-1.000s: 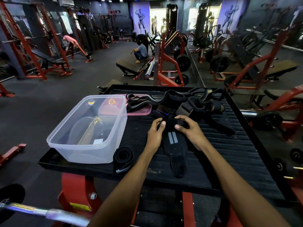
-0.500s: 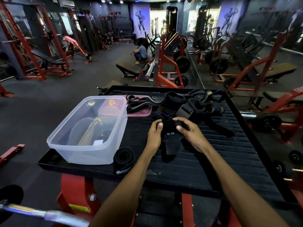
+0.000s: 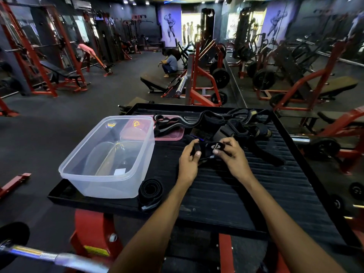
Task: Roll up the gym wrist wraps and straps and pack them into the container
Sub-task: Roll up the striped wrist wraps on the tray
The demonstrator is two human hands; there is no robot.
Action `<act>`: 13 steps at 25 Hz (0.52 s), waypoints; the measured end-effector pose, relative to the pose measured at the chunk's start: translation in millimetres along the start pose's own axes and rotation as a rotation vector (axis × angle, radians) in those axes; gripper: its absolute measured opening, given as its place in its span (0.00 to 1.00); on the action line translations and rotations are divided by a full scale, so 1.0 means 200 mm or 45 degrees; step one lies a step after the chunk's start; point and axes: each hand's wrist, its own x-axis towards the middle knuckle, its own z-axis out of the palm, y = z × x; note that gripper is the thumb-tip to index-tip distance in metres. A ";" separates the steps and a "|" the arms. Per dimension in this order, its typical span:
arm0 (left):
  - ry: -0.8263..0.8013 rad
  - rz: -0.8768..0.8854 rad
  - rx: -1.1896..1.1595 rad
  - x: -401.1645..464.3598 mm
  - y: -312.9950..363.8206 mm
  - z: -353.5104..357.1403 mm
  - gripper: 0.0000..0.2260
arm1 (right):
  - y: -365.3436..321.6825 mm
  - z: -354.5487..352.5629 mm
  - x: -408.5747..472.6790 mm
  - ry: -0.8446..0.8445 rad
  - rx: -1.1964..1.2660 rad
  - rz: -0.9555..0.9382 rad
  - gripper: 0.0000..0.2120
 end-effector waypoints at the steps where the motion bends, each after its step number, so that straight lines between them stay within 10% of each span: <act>1: -0.045 0.026 -0.024 -0.01 0.01 0.01 0.16 | 0.00 0.00 0.00 0.055 -0.003 0.018 0.08; 4: -0.126 0.051 -0.044 -0.02 0.04 0.01 0.16 | 0.03 0.02 0.02 0.165 -0.005 0.085 0.23; 13: -0.274 0.351 0.346 -0.07 0.07 0.01 0.22 | -0.01 0.02 0.01 0.104 0.419 0.280 0.10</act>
